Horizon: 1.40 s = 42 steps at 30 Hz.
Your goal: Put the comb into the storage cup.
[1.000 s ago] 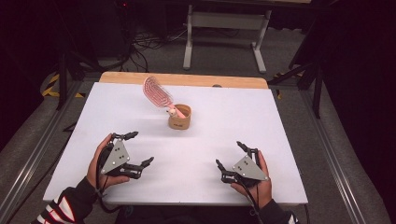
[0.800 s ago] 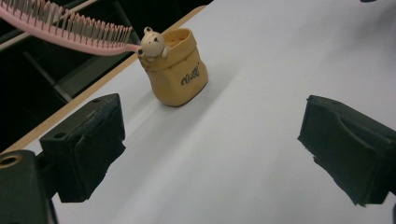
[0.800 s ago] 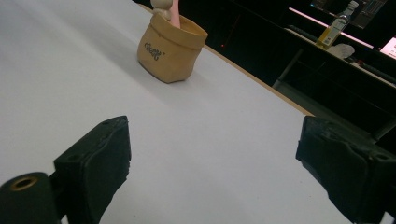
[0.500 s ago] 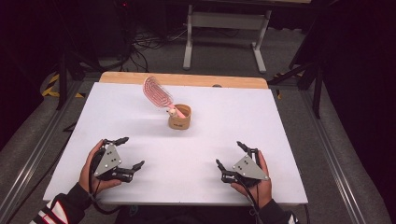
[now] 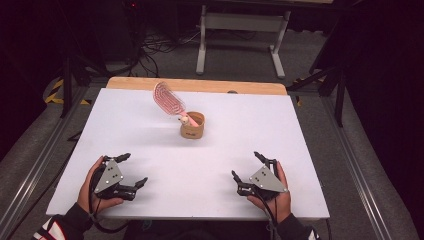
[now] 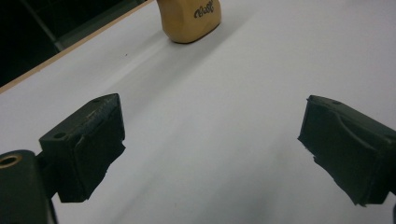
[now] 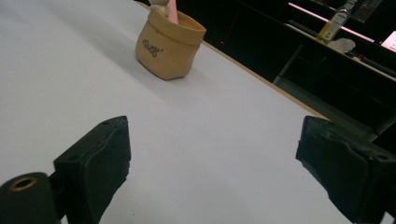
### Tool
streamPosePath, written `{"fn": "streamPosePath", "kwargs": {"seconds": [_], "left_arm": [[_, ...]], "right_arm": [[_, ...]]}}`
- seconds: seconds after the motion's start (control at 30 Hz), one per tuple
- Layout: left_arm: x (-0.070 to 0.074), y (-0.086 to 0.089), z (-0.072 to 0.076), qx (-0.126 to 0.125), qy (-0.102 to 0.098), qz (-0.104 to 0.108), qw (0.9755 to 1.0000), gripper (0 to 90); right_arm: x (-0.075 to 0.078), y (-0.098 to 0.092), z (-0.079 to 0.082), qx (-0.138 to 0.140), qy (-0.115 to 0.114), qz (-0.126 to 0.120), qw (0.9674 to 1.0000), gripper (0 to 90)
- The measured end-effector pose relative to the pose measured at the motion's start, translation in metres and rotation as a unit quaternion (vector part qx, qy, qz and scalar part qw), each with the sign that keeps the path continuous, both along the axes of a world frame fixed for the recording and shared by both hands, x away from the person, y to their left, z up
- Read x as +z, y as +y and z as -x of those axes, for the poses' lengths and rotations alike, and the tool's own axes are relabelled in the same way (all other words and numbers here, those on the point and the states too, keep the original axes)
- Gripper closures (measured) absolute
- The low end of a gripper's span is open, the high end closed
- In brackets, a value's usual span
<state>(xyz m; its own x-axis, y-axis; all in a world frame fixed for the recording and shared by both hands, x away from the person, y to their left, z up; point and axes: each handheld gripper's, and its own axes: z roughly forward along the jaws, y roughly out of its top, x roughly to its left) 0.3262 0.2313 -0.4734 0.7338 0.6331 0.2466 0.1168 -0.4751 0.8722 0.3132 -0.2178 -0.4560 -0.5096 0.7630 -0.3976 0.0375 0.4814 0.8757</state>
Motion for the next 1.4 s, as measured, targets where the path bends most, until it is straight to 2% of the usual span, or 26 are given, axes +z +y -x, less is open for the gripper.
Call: {"fn": "streamPosePath", "kwargs": {"seconds": [0.1, 0.2, 0.57, 1.0, 1.1, 1.23, 1.4], "left_arm": [[-0.003, 0.005, 0.001, 0.007, 0.007, 0.0, 0.9999, 7.5], [-0.004, 0.011, 0.001, 0.014, 0.016, 0.01, 0.9997, 7.1], [-0.001, 0.012, 0.004, 0.02, 0.008, 0.016, 0.9996, 6.8], [0.003, 0.008, 0.008, 0.003, -0.004, 0.025, 0.9997, 6.7], [0.004, 0.006, 0.009, 0.0, -0.009, 0.019, 0.9998, 6.6], [0.005, 0.007, 0.009, -0.001, -0.008, 0.028, 0.9996, 6.5], [0.005, 0.005, 0.009, -0.001, -0.007, 0.026, 0.9996, 6.5]], "right_arm": [[0.0, 0.0, 0.0, -0.001, 0.001, -0.002, 1.0, 10.2], [-0.001, -0.001, 0.0, 0.0, 0.003, -0.001, 1.0, 10.3], [-0.001, -0.002, 0.0, 0.002, 0.001, 0.002, 1.0, 10.2], [0.001, -0.002, 0.002, -0.001, -0.004, 0.001, 1.0, 10.2], [0.001, -0.001, 0.002, 0.0, -0.004, 0.0, 1.0, 10.2], [0.0, 0.0, 0.002, 0.001, -0.003, 0.003, 1.0, 10.2], [0.0, -0.001, 0.001, 0.0, 0.0, 0.001, 1.0, 10.2]]}}
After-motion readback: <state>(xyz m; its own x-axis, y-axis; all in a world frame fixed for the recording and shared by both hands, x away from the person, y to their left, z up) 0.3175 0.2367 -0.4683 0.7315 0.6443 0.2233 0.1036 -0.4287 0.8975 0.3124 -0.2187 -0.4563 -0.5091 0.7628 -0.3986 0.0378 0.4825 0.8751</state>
